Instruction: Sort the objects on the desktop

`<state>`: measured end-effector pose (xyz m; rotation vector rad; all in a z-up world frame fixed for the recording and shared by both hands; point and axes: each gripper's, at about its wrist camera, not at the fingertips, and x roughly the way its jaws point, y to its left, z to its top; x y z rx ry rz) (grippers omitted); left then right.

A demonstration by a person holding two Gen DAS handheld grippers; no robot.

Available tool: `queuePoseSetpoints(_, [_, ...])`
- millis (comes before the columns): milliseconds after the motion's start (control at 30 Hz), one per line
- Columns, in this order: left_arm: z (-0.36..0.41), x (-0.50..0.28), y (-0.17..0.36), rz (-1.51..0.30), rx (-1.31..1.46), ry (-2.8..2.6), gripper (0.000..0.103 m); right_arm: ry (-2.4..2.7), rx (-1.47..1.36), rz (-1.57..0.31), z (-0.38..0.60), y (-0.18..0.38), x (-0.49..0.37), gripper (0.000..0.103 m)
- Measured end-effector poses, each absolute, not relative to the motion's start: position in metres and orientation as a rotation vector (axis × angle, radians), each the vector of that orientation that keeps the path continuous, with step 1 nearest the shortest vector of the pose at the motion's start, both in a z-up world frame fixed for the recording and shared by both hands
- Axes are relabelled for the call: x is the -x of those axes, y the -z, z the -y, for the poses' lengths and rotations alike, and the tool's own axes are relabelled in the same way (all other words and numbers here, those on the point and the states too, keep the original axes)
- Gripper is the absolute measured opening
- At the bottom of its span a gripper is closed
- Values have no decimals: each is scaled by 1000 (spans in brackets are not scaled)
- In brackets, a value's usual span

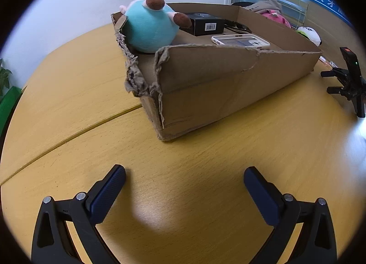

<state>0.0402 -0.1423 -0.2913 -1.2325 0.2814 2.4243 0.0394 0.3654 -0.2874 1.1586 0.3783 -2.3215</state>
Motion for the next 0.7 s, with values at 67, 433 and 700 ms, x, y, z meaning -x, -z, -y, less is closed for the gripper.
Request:
queuePoseSetpoints(67, [141, -39, 291, -282, 1233, -2424, 103, 2322, -1159, -379, -365, 287, -40, 103])
queuePoseSetpoints(433, [141, -40, 291, -283, 1233, -2424, 103, 2322, -1161, -379, -365, 287, -39, 103])
queuePoseSetpoints(700, [141, -40, 291, -284, 1233, -2425, 103, 2322, -1162, -379, -365, 286, -39, 103])
